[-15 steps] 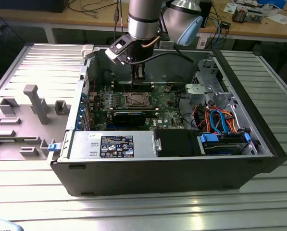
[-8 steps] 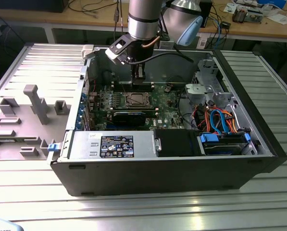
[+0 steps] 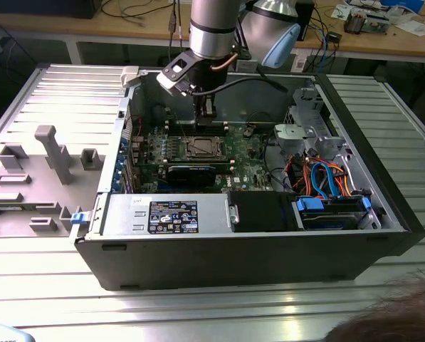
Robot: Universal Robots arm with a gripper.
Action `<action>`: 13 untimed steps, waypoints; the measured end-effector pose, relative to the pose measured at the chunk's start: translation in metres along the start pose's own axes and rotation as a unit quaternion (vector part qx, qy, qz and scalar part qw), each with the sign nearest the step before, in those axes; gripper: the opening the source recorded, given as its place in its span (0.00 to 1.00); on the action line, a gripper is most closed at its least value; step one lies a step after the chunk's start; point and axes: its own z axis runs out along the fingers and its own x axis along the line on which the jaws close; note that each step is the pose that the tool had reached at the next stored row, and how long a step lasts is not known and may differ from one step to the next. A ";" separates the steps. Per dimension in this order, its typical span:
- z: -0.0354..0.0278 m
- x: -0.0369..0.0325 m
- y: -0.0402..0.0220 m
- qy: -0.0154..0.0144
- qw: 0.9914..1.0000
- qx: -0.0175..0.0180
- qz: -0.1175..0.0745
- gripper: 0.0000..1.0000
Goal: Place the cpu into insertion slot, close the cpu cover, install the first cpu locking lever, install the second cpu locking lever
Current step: 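Install the first cpu locking lever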
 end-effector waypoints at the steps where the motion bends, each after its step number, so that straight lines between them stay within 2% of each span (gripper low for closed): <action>1: 0.0000 0.0000 0.0000 0.000 1.000 0.000 -0.002 0.11; 13: 0.0000 0.0000 0.0000 -0.001 1.000 0.000 -0.015 0.11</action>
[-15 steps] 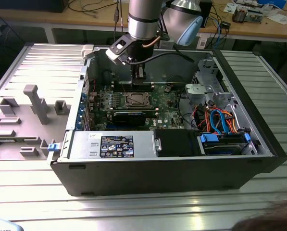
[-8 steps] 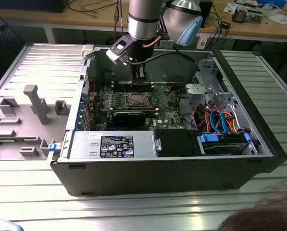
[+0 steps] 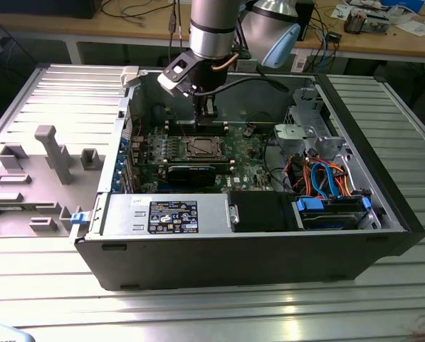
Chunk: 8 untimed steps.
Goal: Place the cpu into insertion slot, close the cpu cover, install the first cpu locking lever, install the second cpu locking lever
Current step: 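Install the first cpu locking lever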
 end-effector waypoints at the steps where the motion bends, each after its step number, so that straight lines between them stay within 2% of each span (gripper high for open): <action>1: 0.0000 0.0000 0.0000 0.000 1.000 0.000 -0.001 0.11; 8: 0.0000 0.0000 0.0000 0.000 1.000 0.000 -0.004 0.11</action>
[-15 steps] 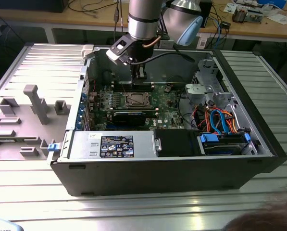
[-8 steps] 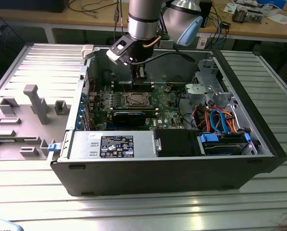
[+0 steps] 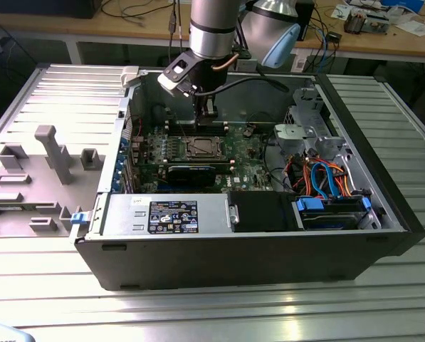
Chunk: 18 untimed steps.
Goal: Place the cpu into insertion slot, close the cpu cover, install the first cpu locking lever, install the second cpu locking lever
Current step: 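Install the first cpu locking lever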
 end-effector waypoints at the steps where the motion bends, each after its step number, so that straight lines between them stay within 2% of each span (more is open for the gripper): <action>1: 0.0000 0.0000 0.0000 0.000 1.000 0.000 -0.001 0.11; 18: 0.0000 0.0000 0.0000 -0.001 1.000 0.000 -0.013 0.11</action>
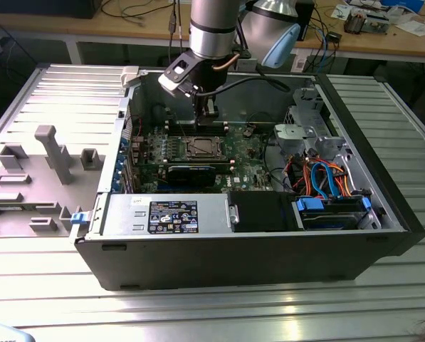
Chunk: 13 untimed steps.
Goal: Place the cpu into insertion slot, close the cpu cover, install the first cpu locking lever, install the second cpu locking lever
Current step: 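Install the first cpu locking lever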
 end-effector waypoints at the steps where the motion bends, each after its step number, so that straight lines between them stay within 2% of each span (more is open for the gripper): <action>1: 0.0000 0.0000 0.0000 0.000 1.000 0.000 -0.001 0.11; 13: 0.0000 0.0000 0.0000 -0.001 1.000 0.000 -0.012 0.11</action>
